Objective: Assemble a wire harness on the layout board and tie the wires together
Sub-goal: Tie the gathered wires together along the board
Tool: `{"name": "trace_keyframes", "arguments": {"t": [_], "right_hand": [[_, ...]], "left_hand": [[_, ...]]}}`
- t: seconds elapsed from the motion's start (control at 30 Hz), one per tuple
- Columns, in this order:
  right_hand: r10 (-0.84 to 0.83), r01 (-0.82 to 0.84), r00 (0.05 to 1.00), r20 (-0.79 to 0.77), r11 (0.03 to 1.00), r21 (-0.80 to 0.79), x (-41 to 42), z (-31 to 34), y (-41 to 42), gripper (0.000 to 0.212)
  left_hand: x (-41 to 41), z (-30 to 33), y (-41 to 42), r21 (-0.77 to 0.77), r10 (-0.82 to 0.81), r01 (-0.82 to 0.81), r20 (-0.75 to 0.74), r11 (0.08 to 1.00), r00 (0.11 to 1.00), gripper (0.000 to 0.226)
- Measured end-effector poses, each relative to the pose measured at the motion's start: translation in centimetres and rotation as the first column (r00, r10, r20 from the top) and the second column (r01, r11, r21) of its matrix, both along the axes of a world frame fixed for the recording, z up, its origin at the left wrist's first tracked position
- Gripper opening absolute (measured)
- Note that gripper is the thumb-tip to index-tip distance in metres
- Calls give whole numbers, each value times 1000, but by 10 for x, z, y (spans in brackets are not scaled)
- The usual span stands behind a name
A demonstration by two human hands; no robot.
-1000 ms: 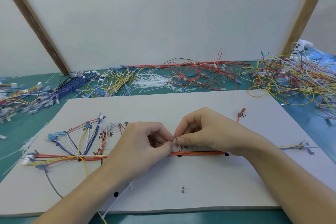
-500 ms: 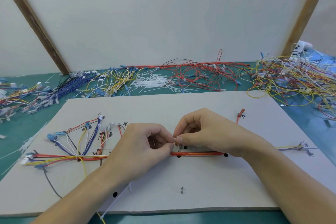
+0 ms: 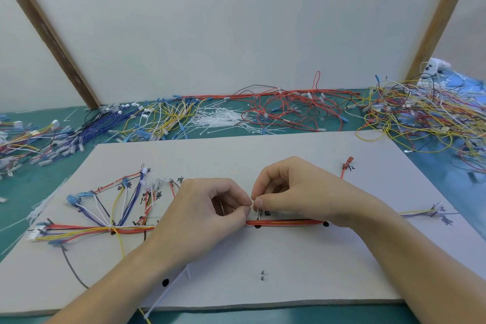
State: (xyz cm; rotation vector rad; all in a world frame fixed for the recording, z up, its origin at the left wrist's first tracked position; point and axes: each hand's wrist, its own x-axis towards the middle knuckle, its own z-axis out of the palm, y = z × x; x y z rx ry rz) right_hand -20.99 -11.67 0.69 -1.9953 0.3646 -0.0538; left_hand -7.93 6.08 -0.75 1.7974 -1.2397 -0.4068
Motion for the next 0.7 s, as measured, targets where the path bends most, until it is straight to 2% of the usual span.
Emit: {"name": "trace_keyframes", "arguments": {"t": [0.37,0.57,0.7], "right_hand": [[7,-8,1000,-14,999,-33,1,0,1,4],[22,-23,1000,-17,998,-50,1,0,2,6],[22,-23,1000,-18,999,-45,1,0,1,8]], "left_hand": [[1,-1,0,-7,10,-10,5,1000,1000,18],[1,-2,-1,-2,58,-58,-70,998,996,18],[0,-1,-2,40,40,-38,-34,998,999,19]]}}
